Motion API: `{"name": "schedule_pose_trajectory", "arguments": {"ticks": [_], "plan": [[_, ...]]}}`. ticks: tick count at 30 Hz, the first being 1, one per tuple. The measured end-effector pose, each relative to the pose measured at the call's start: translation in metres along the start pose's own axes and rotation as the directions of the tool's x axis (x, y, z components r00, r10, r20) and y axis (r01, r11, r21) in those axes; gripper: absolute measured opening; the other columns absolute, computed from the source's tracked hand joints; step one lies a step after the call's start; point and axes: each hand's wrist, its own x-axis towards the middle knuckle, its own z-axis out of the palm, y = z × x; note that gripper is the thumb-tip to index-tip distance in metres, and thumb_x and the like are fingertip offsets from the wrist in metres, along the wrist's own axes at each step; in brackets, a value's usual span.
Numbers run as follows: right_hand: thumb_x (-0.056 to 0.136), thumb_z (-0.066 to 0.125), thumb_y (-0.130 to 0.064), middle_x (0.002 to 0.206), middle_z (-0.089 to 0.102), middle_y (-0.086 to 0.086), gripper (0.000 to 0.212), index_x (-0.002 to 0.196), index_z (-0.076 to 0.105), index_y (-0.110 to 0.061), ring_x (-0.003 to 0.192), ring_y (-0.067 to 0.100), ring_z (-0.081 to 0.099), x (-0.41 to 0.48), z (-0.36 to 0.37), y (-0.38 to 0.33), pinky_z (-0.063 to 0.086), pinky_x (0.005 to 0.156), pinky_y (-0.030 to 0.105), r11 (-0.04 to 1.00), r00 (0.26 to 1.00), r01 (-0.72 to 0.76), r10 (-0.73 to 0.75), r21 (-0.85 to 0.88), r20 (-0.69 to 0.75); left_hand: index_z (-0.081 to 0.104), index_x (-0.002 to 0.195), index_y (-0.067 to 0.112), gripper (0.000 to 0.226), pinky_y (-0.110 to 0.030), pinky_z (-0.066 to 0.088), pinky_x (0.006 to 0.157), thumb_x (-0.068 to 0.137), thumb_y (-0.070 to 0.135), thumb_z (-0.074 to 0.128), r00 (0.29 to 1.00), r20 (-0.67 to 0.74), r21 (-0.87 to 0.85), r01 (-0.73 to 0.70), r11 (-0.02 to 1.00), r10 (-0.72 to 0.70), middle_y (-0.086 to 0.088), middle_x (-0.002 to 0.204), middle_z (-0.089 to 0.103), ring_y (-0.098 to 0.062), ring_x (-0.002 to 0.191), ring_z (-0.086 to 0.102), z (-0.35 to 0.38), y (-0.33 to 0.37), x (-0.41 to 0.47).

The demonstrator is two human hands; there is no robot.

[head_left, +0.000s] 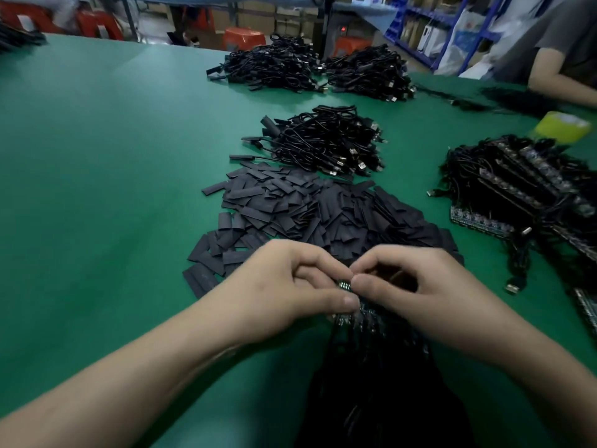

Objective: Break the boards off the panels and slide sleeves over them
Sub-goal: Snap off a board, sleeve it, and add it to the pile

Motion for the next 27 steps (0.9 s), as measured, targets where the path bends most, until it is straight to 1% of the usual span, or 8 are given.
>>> {"name": "schedule_pose_trajectory", "arguments": {"ticks": [3, 6, 8, 12, 16, 19, 23, 27], "plan": [[0.087, 0.065, -0.053, 0.076, 0.070, -0.013, 0.017, 0.081, 0.073, -0.039, 0.065, -0.001, 0.057, -0.001, 0.001, 0.003, 0.044, 0.062, 0.013, 0.995, 0.998, -0.026, 0.022, 0.095, 0.053, 0.078, 0.092, 0.019, 0.032, -0.015, 0.051, 0.064, 0.062, 0.027, 0.087, 0.998, -0.066, -0.119, -0.007, 0.993, -0.001, -0.006, 0.074, 0.076, -0.009, 0.063, 0.066, 0.005, -0.002, -0.001], [0.091, 0.070, -0.036, 0.081, 0.073, -0.002, 0.011, 0.085, 0.076, -0.029, 0.071, 0.002, 0.059, -0.001, 0.002, 0.008, 0.046, 0.067, 0.017, 0.972, 0.994, -0.073, 0.053, 0.221, 0.094, 0.077, 0.090, 0.015, 0.037, -0.015, 0.051, 0.062, 0.059, 0.032, 0.087, 0.994, -0.105, -0.113, 0.000, 0.994, -0.011, -0.006, 0.072, 0.076, -0.008, 0.060, 0.067, 0.008, -0.002, -0.002], [0.091, 0.071, -0.035, 0.085, 0.074, 0.004, 0.011, 0.089, 0.077, -0.025, 0.074, 0.006, 0.061, -0.003, 0.005, 0.010, 0.048, 0.070, 0.022, 0.955, 0.992, -0.091, 0.063, 0.283, 0.107, 0.077, 0.084, 0.012, 0.033, -0.014, 0.049, 0.058, 0.061, 0.035, 0.084, 0.995, -0.097, -0.082, 0.007, 0.997, -0.015, -0.003, 0.066, 0.073, -0.007, 0.056, 0.065, 0.008, 0.000, -0.003], [0.086, 0.071, -0.041, 0.080, 0.074, -0.005, 0.020, 0.088, 0.077, -0.022, 0.073, 0.000, 0.063, -0.004, 0.005, 0.013, 0.048, 0.068, 0.015, 0.924, 0.990, -0.098, 0.053, 0.369, 0.129, 0.079, 0.080, 0.015, 0.032, -0.013, 0.049, 0.059, 0.062, 0.041, 0.081, 0.997, -0.081, -0.032, -0.010, 0.999, 0.007, -0.004, 0.065, 0.073, -0.005, 0.056, 0.063, 0.005, 0.002, -0.002], [0.093, 0.072, -0.036, 0.071, 0.067, -0.010, 0.012, 0.085, 0.074, -0.027, 0.064, 0.000, 0.055, -0.005, 0.006, 0.017, 0.042, 0.062, 0.017, 0.967, 0.995, -0.039, 0.013, 0.252, 0.103, 0.079, 0.079, 0.015, 0.025, -0.011, 0.045, 0.056, 0.066, 0.036, 0.081, 0.999, -0.046, -0.072, -0.016, 0.997, 0.013, -0.006, 0.068, 0.073, -0.005, 0.055, 0.060, 0.005, 0.000, -0.001], [0.094, 0.072, -0.030, 0.073, 0.068, -0.005, 0.011, 0.085, 0.074, -0.024, 0.067, 0.003, 0.056, -0.005, 0.007, 0.016, 0.044, 0.064, 0.020, 0.950, 0.994, -0.025, -0.008, 0.312, 0.105, 0.079, 0.077, 0.016, 0.017, -0.011, 0.044, 0.053, 0.068, 0.029, 0.081, 1.000, -0.021, -0.126, -0.019, 0.992, 0.016, -0.004, 0.064, 0.070, -0.005, 0.052, 0.058, 0.005, -0.002, -0.001], [0.092, 0.071, -0.022, 0.072, 0.067, -0.008, 0.011, 0.085, 0.074, -0.014, 0.065, 0.000, 0.057, -0.004, 0.008, 0.016, 0.044, 0.063, 0.012, 0.907, 0.991, -0.002, -0.056, 0.422, 0.124, 0.078, 0.075, 0.015, 0.010, -0.012, 0.046, 0.053, 0.069, 0.023, 0.080, 1.000, -0.002, -0.175, -0.020, 0.984, 0.019, -0.004, 0.062, 0.068, -0.005, 0.051, 0.057, 0.004, -0.003, -0.001], [0.088, 0.070, -0.024, 0.072, 0.067, -0.007, 0.015, 0.084, 0.073, -0.010, 0.065, -0.001, 0.058, -0.004, 0.008, 0.015, 0.044, 0.063, 0.011, 0.873, 0.988, -0.001, -0.074, 0.488, 0.135, 0.078, 0.075, 0.013, 0.009, -0.013, 0.047, 0.053, 0.069, 0.020, 0.080, 1.000, 0.016, -0.234, -0.002, 0.972, 0.006, -0.005, 0.063, 0.068, -0.006, 0.051, 0.059, 0.004, -0.004, -0.001]]}}
